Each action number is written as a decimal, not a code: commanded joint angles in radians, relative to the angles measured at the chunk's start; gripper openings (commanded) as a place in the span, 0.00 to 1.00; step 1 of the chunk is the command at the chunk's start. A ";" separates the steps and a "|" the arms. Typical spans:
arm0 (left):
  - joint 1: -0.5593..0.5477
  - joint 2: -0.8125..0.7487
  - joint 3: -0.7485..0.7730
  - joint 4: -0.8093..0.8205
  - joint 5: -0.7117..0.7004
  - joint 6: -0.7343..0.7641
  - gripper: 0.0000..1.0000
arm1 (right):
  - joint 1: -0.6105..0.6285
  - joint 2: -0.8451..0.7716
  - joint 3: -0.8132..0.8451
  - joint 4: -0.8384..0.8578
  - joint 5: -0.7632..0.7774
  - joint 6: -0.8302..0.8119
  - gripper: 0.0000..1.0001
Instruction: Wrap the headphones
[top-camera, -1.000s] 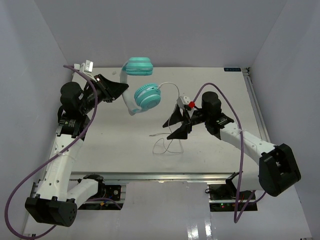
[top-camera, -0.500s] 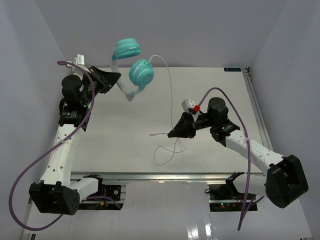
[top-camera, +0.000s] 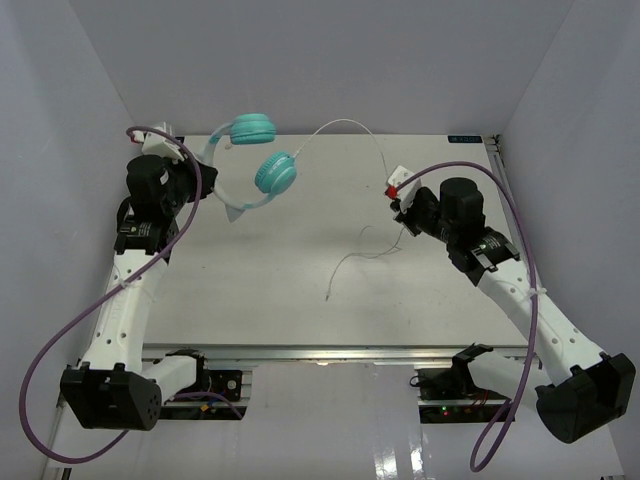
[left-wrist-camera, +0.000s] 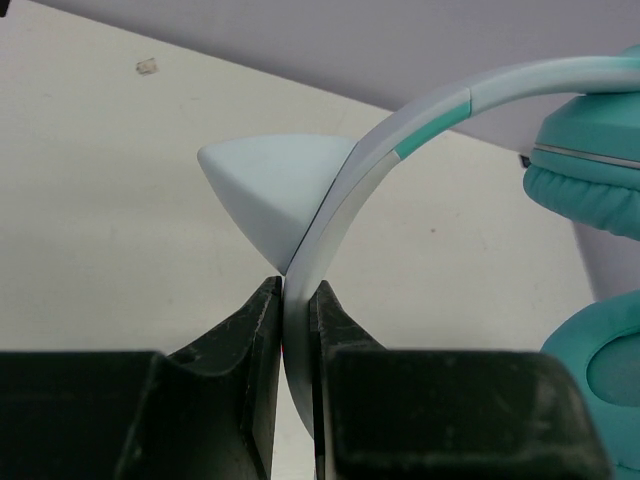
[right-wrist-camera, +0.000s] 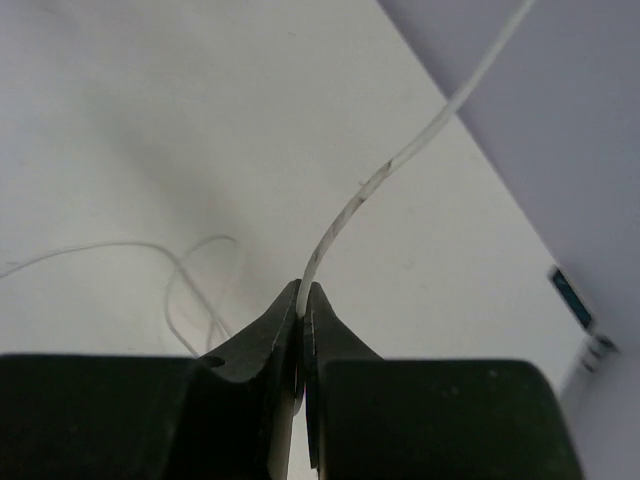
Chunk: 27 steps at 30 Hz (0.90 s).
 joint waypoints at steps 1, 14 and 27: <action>0.000 -0.018 -0.024 -0.073 -0.020 0.167 0.00 | -0.003 -0.003 0.088 0.099 0.427 -0.134 0.08; -0.259 0.200 0.000 -0.149 0.020 0.388 0.00 | 0.008 0.134 0.440 0.129 0.263 -0.154 0.08; -0.516 0.371 0.112 -0.096 0.102 0.399 0.00 | 0.074 0.229 0.476 0.074 -0.111 -0.039 0.08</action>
